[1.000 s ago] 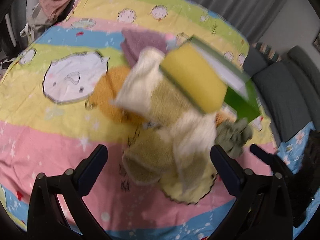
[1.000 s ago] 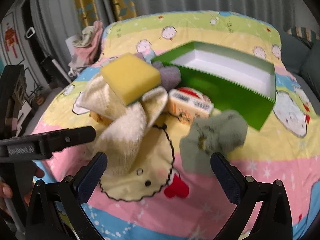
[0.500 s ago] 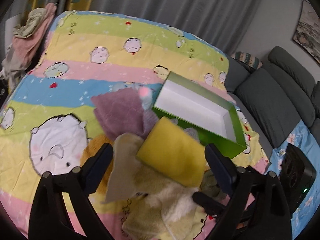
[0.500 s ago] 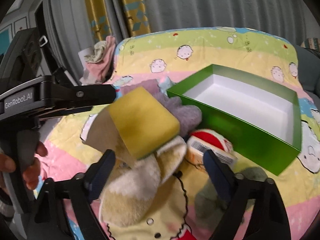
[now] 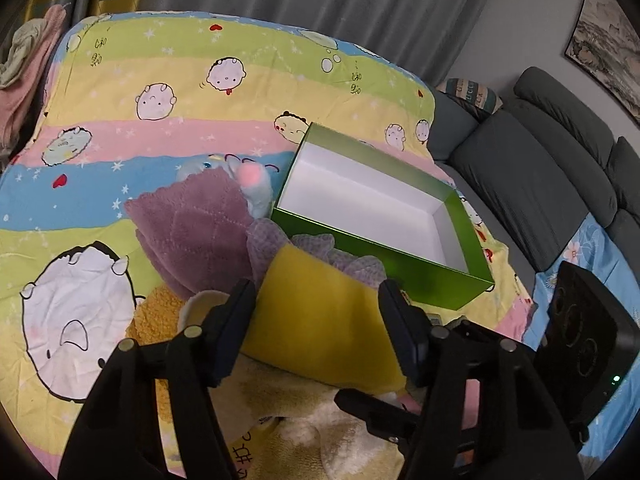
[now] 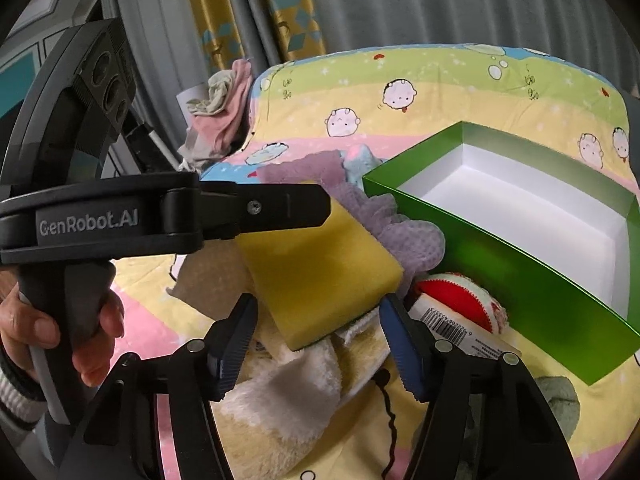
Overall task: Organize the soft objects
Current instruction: 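Grasp the yellow sponge with the right gripper and lift it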
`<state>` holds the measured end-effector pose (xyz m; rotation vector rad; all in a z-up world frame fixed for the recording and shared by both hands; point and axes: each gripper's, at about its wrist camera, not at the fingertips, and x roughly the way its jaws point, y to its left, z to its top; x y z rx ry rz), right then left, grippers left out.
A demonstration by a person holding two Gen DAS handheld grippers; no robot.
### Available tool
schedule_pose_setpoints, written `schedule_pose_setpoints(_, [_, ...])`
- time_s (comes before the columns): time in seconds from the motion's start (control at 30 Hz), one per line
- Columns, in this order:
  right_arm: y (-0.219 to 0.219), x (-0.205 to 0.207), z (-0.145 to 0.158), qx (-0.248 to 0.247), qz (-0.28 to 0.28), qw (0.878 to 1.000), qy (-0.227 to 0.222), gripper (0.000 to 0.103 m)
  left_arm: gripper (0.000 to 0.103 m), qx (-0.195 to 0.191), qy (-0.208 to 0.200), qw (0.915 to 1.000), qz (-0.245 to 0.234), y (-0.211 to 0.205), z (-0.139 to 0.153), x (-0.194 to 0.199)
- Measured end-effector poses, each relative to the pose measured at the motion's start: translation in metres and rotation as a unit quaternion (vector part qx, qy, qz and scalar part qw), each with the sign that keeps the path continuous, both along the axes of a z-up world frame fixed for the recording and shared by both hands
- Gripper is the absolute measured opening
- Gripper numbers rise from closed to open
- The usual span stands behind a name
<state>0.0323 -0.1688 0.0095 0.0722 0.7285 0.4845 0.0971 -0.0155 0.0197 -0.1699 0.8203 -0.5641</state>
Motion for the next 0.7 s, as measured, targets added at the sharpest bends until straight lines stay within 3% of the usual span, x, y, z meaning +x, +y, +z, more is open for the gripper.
schedule_pose_setpoints(0.2, [0.000,0.006,-0.005,-0.002,-0.002,1.000,0.008,0.058,0.054,-0.006,0.027,0.9996,0.009,0.005,-0.011,0.004])
schedule_pose_setpoints(0.37, [0.004,-0.002,-0.002,-0.014,0.000,1.000,-0.009,0.056,0.053,-0.009,0.025,0.9995,0.017,0.007,-0.013,-0.004])
schedule_pose_setpoints(0.7, [0.003,-0.029,0.040,-0.014,-0.007,0.997,-0.070,0.056,0.053,0.011,-0.050,0.9986,0.014,-0.001,0.036,-0.037])
